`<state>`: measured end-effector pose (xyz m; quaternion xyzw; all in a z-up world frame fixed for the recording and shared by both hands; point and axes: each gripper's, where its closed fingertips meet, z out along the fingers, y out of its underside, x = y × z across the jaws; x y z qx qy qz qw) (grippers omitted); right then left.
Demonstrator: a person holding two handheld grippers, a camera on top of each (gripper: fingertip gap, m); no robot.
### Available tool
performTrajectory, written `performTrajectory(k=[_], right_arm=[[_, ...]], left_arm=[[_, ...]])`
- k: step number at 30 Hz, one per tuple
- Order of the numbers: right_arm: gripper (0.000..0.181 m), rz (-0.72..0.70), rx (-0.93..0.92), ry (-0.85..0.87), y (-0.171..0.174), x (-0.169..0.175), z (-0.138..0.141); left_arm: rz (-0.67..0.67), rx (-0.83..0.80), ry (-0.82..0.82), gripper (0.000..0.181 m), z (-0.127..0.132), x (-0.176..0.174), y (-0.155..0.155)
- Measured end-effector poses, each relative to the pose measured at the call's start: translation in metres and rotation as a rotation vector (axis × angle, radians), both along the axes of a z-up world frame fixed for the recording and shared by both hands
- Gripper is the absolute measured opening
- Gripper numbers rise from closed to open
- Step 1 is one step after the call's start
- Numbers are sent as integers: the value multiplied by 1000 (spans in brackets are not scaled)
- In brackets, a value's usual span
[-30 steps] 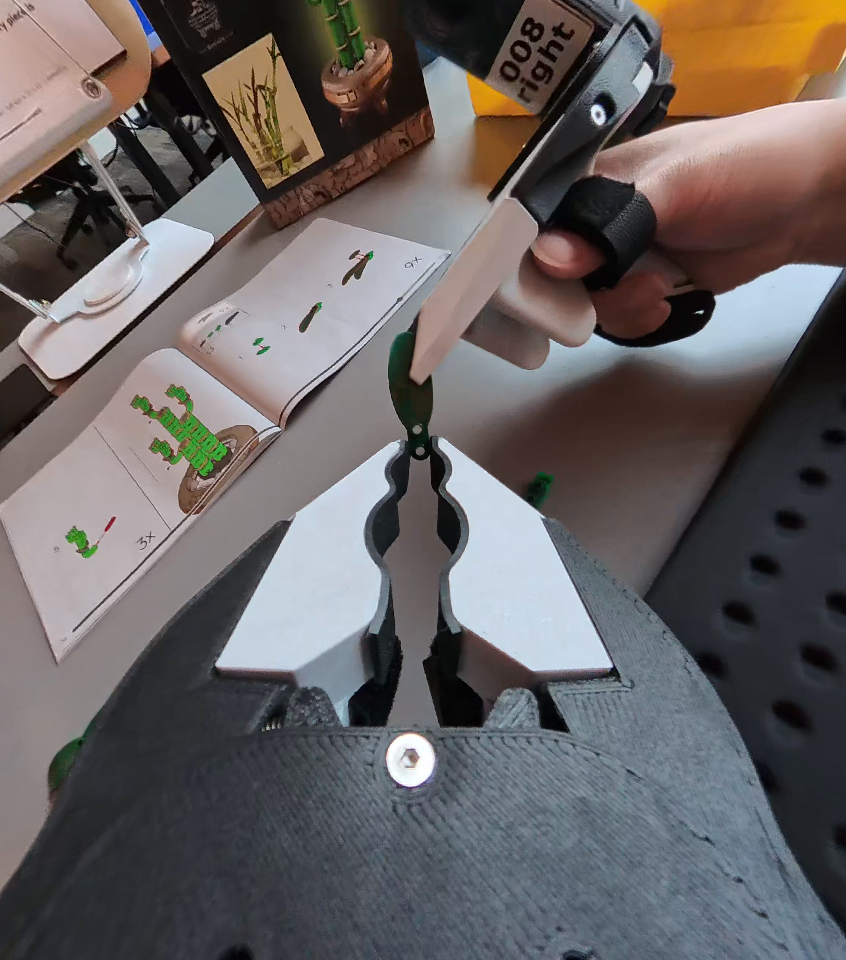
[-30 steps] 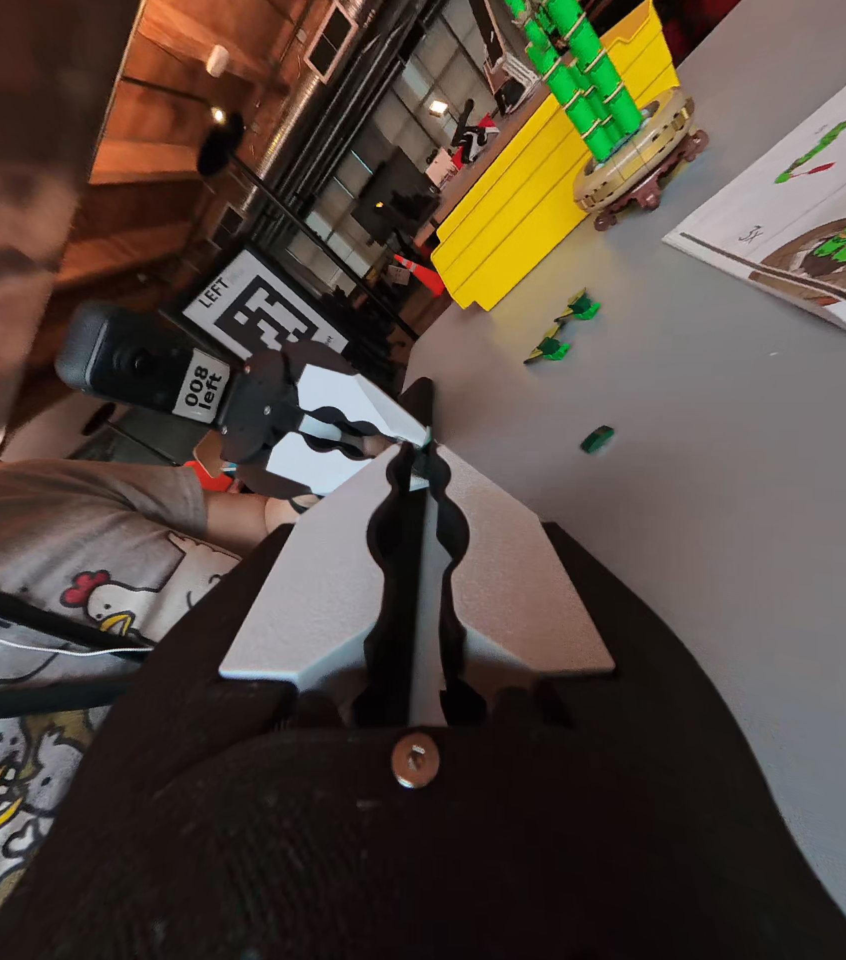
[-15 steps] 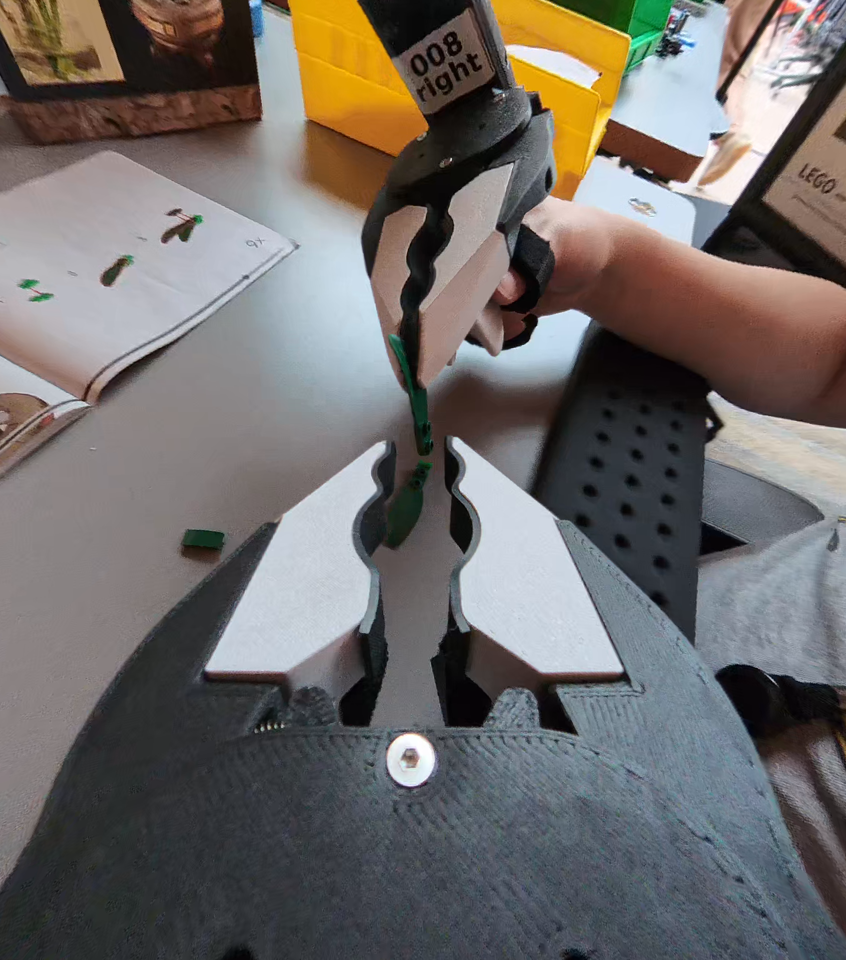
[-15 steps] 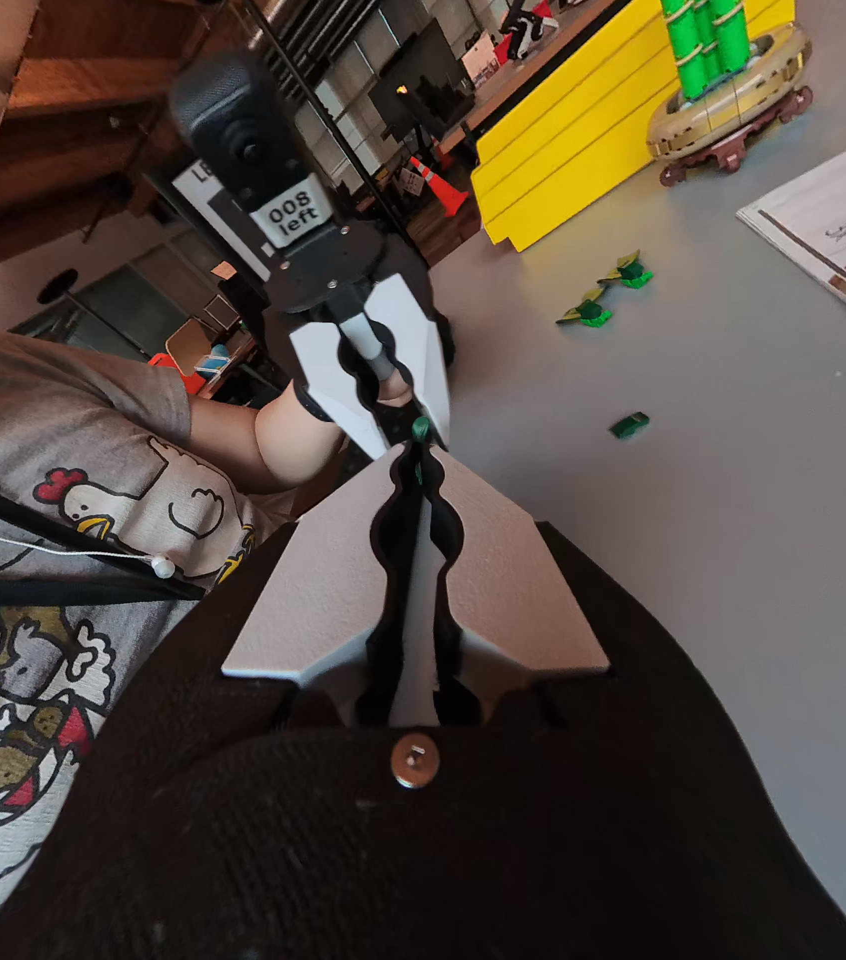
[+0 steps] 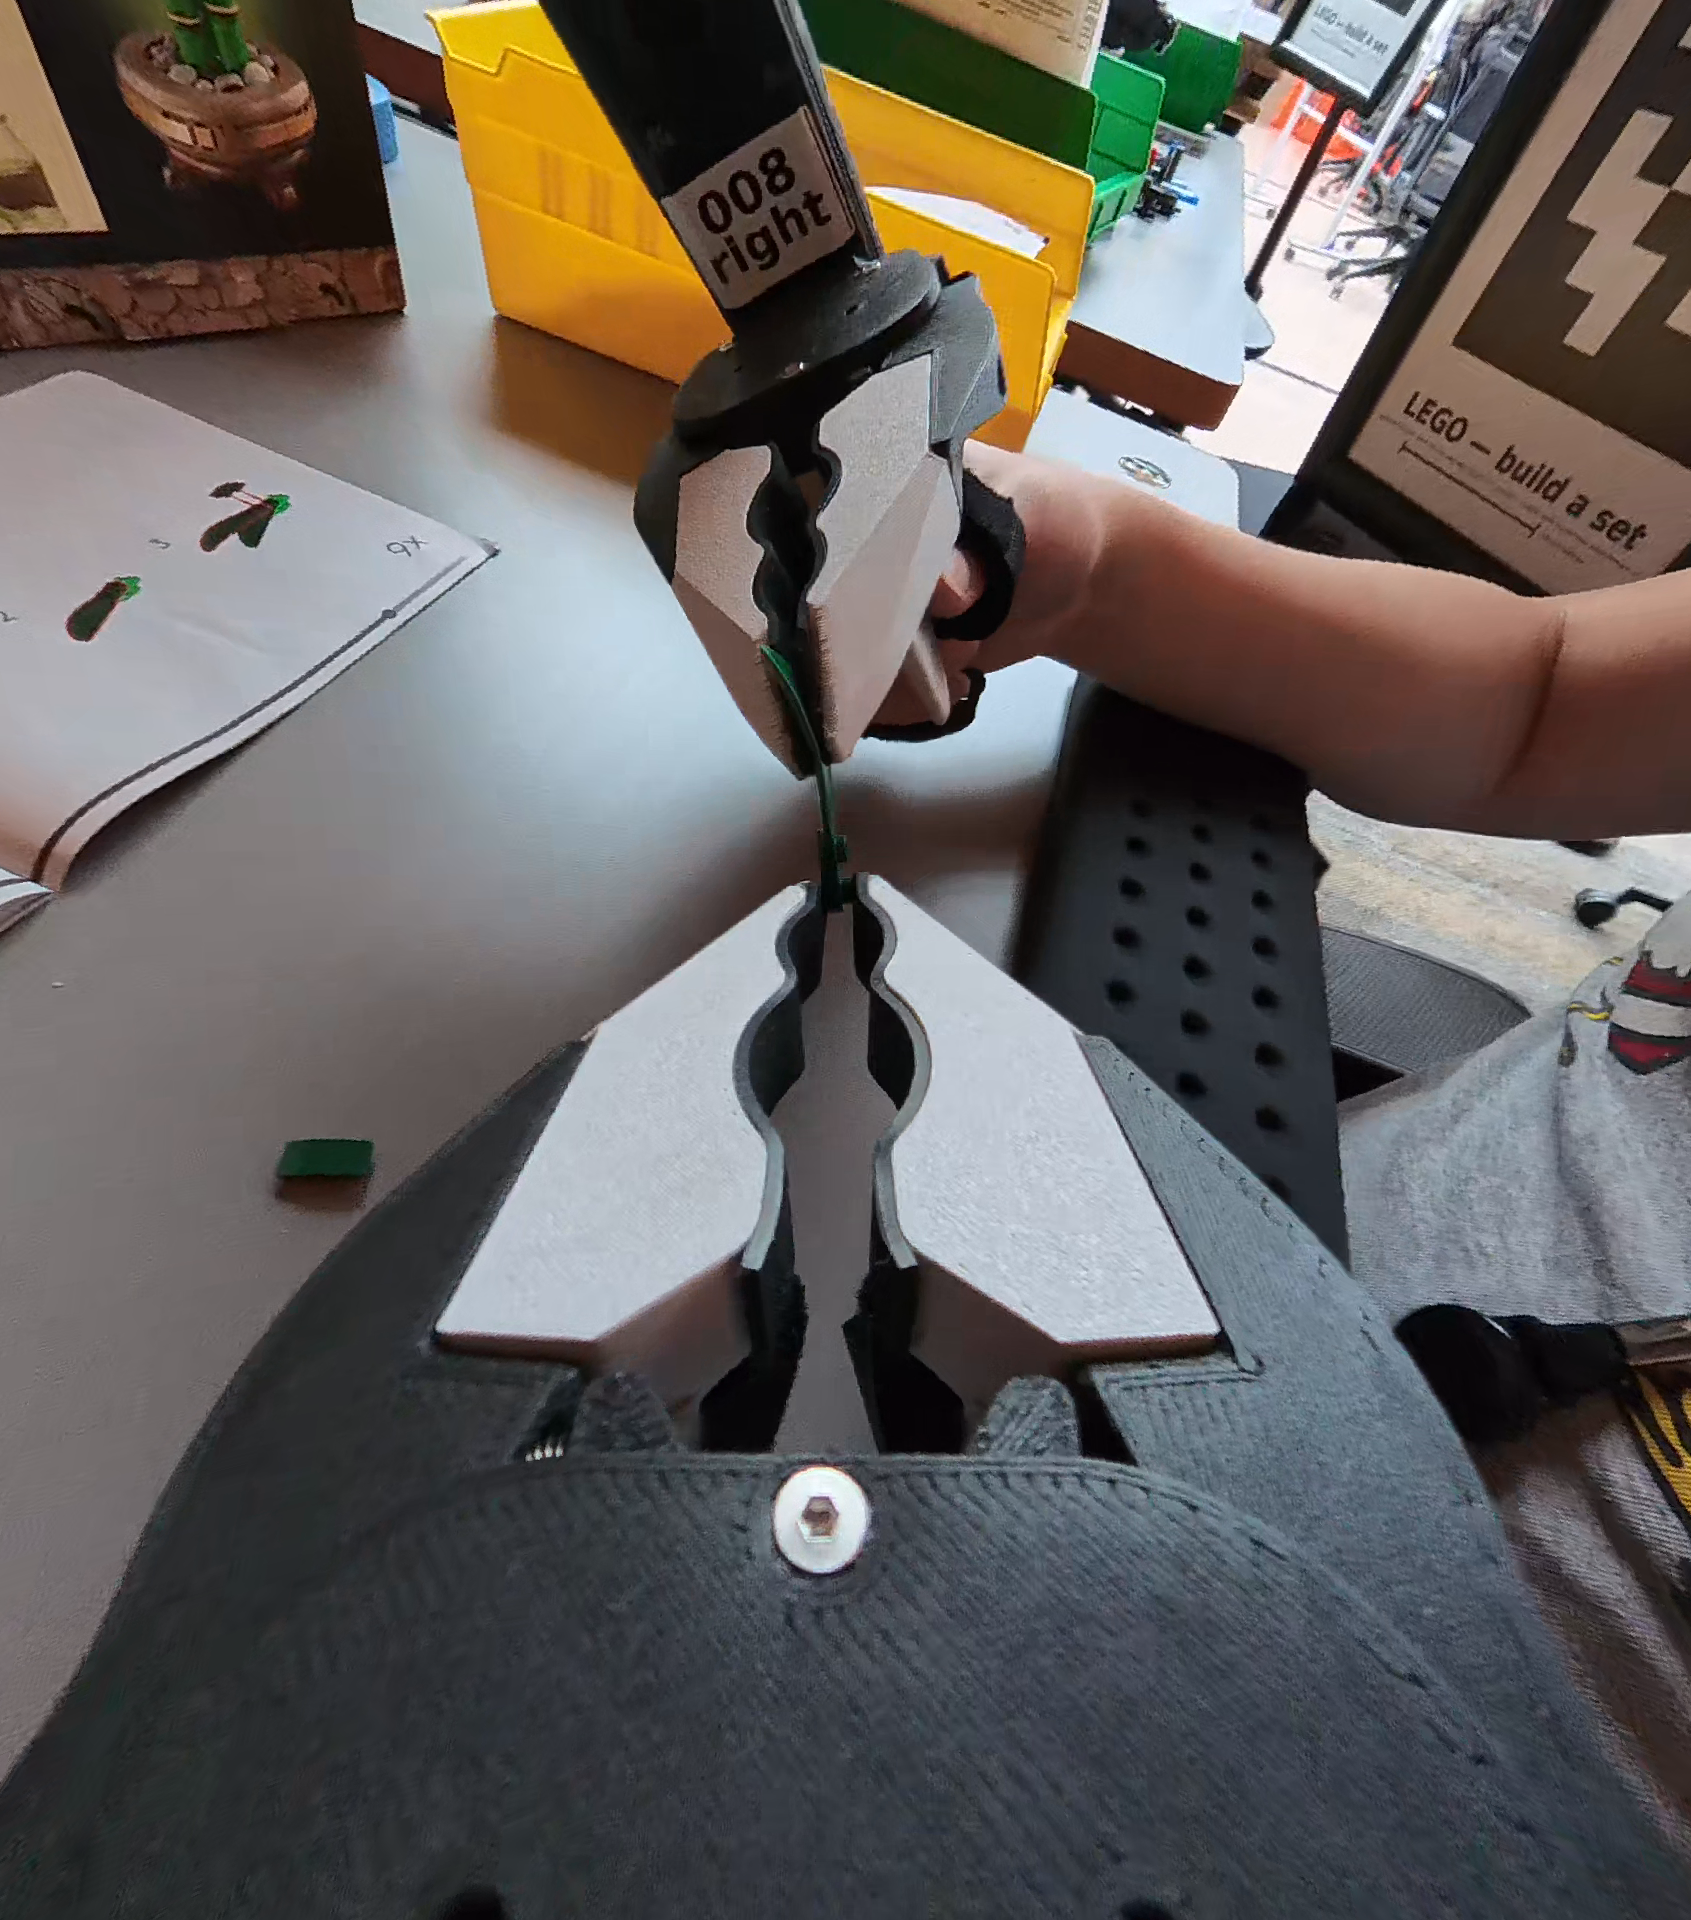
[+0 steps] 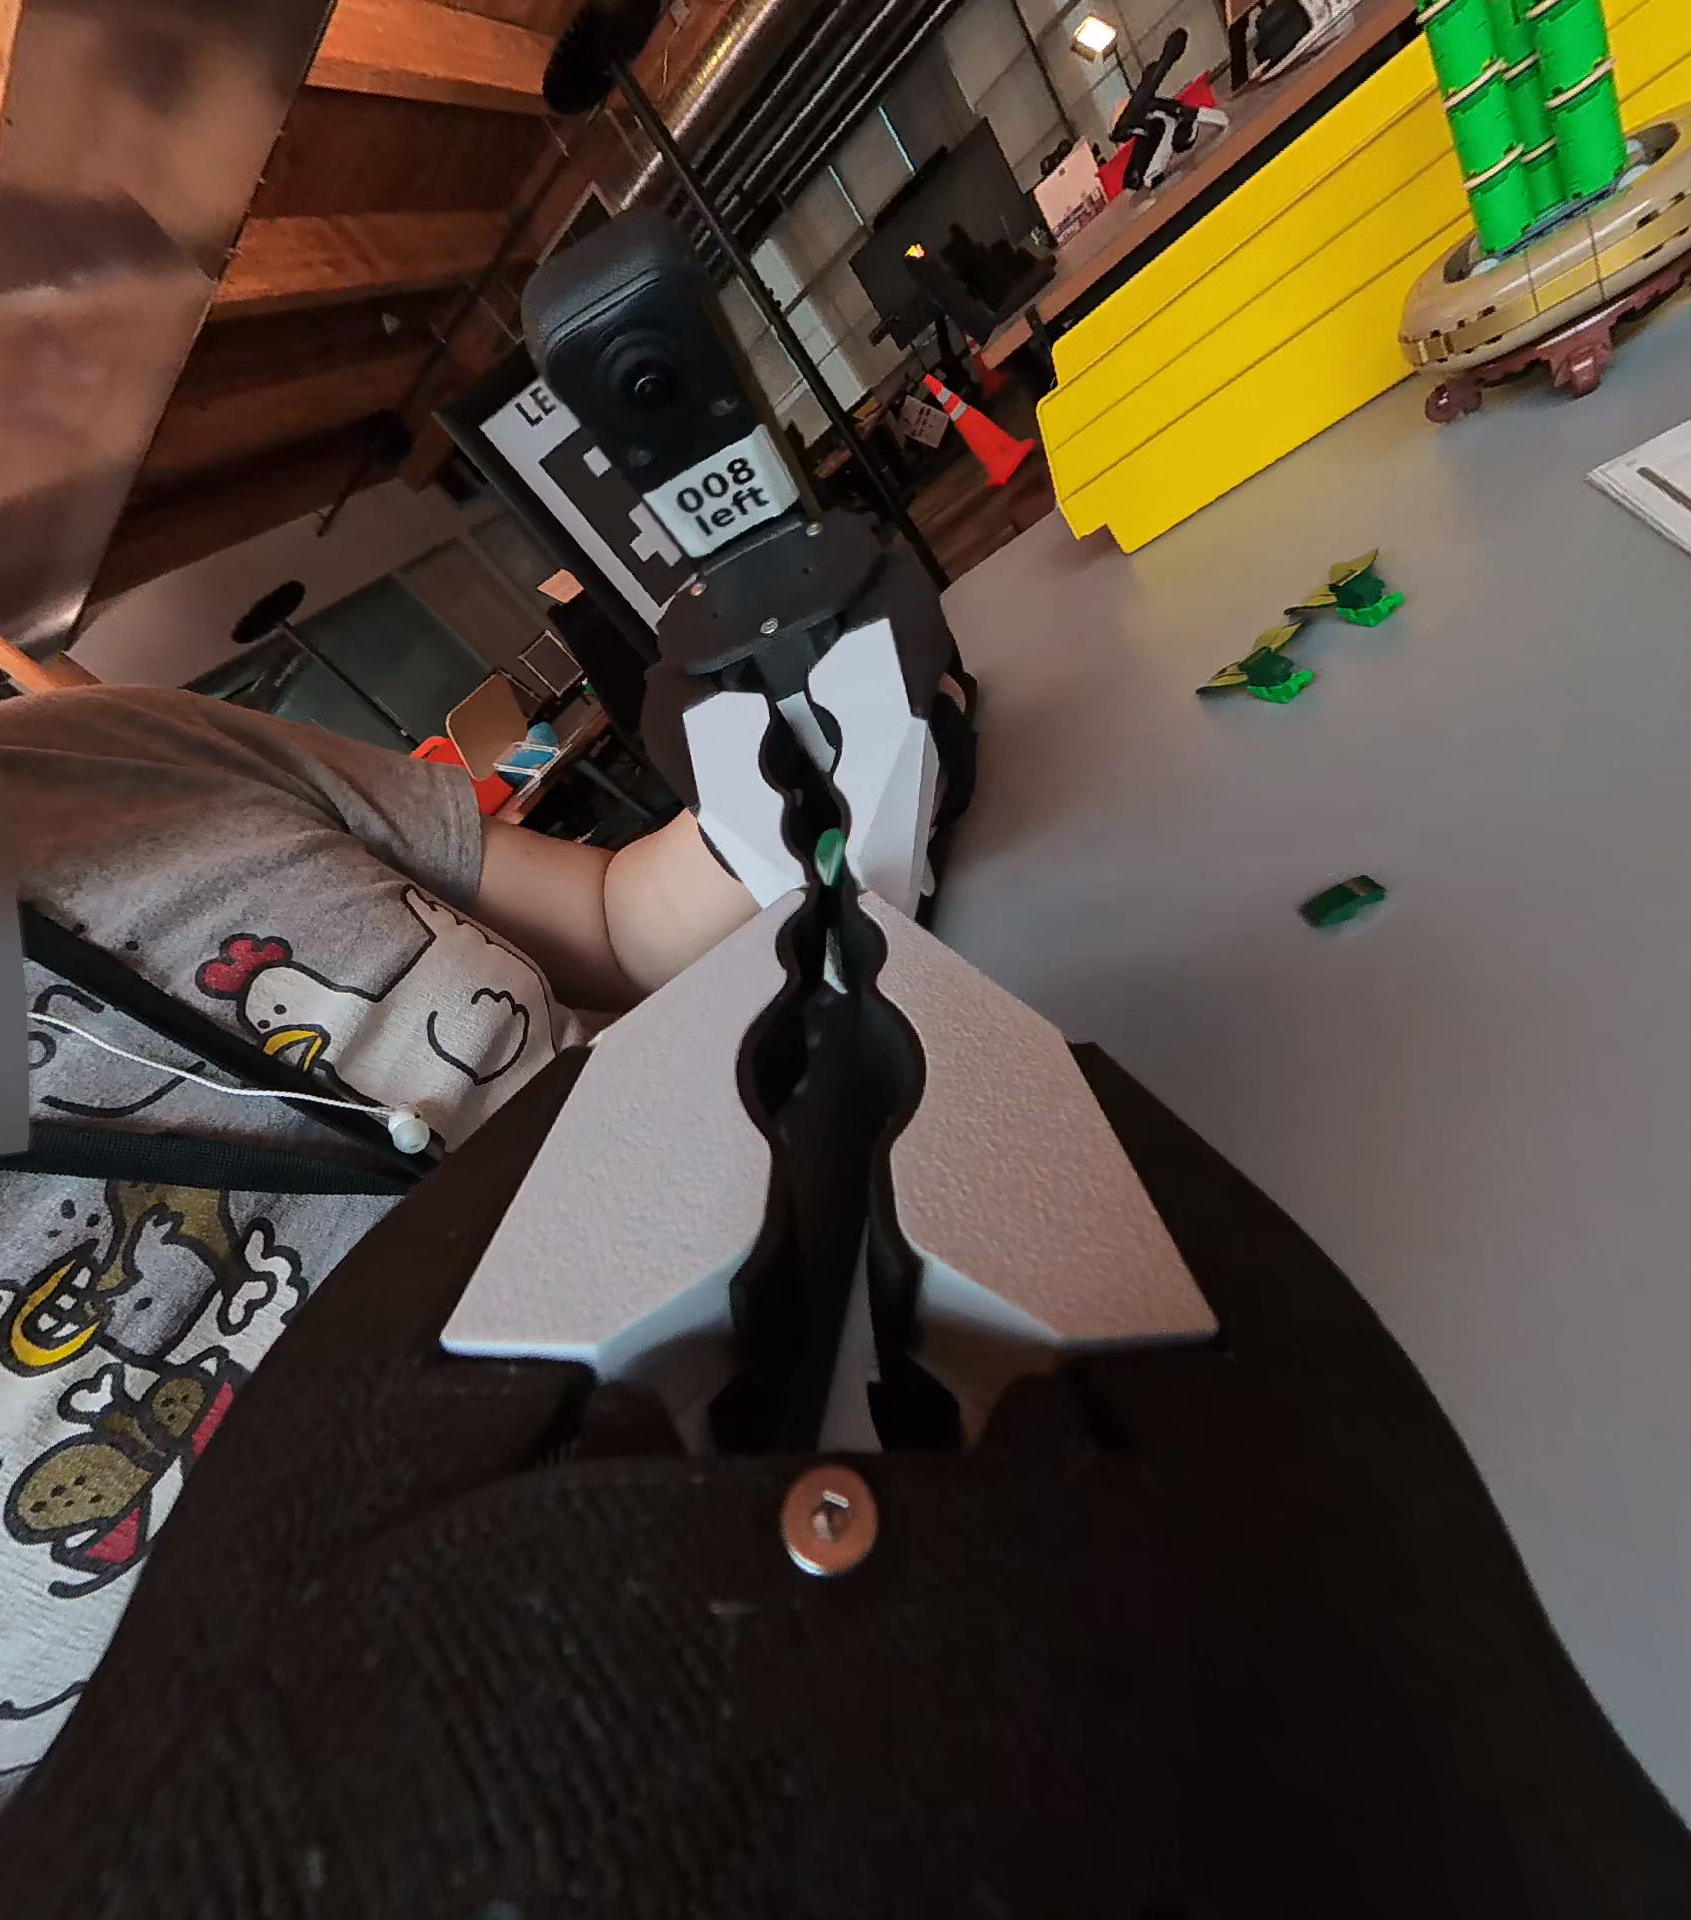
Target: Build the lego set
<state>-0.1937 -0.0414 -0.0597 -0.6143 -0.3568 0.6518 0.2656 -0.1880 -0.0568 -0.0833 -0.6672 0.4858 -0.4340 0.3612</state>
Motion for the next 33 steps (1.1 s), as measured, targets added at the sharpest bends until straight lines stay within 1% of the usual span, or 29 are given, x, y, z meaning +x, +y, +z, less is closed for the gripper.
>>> performTrajectory(k=[4,6,9,12,16,20,22,25,27,29,30,33], right_arm=[[2,-44,43,6,6,1,1],[8,-63,85,-24,9,1,-3],[9,-78,119,-78,11,1,-12],[9,-71,125,-52,8,-4,-6],[7,-148,134,-24,17,-9,2],[3,-119,77,26,13,-11,9],[0,-94,58,-8,11,-14,4],[0,-93,118,-44,9,-15,3],[0,-84,115,-70,8,-16,2],[0,-59,122,-111,5,-16,-2],[0,-57,156,-155,4,-16,-6],[0,-51,261,-280,4,-18,-19]], left_arm=[[38,9,-34,2,2,-1,7],[57,-14,-55,2,2,-3,11],[92,-56,-117,3,6,-5,16],[108,-91,-169,3,11,-6,19],[122,-61,-168,3,12,-5,20],[108,-56,-168,3,12,-5,17],[101,-49,-156,3,11,-4,16],[83,-43,-146,3,10,-4,14],[71,-45,-136,6,10,-6,15],[91,-37,-125,26,13,-9,21],[89,-33,-128,30,16,-11,24],[41,-82,-115,23,22,-10,27]])
